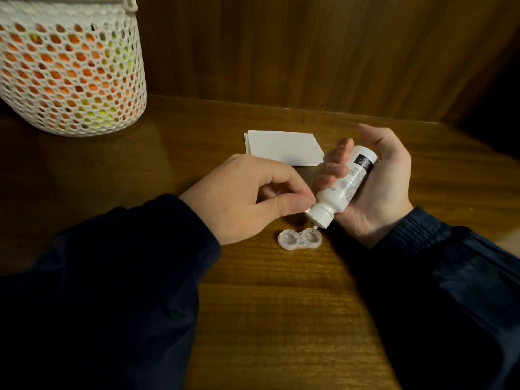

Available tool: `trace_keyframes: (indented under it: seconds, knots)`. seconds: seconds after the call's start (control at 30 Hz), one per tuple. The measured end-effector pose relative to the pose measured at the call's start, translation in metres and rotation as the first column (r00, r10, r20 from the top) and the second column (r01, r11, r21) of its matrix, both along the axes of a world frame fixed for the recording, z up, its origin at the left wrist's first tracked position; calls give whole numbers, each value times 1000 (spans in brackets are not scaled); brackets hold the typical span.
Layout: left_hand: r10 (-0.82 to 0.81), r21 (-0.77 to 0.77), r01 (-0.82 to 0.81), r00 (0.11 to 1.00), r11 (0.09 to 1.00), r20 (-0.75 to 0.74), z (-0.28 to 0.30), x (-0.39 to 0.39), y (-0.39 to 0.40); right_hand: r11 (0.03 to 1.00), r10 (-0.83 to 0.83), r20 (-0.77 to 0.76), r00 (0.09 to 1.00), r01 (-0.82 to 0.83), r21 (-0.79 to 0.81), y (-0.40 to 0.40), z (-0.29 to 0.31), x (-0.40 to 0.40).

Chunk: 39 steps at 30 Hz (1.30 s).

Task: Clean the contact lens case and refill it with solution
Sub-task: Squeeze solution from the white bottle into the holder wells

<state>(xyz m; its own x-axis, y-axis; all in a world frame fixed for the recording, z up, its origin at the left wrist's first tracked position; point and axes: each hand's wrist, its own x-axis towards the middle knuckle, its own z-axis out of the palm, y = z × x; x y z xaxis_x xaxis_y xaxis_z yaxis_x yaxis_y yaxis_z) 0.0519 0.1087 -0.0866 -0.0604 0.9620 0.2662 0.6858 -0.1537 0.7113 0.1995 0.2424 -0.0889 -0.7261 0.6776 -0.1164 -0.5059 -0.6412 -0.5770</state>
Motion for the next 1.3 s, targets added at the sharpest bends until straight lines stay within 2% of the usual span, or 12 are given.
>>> trace_keyframes:
  seconds: [1.3]
  knots:
    - [-5, -13, 5, 1000, 1000, 4, -5, 0, 0, 990, 16, 42, 999, -22, 141, -6, 8, 1]
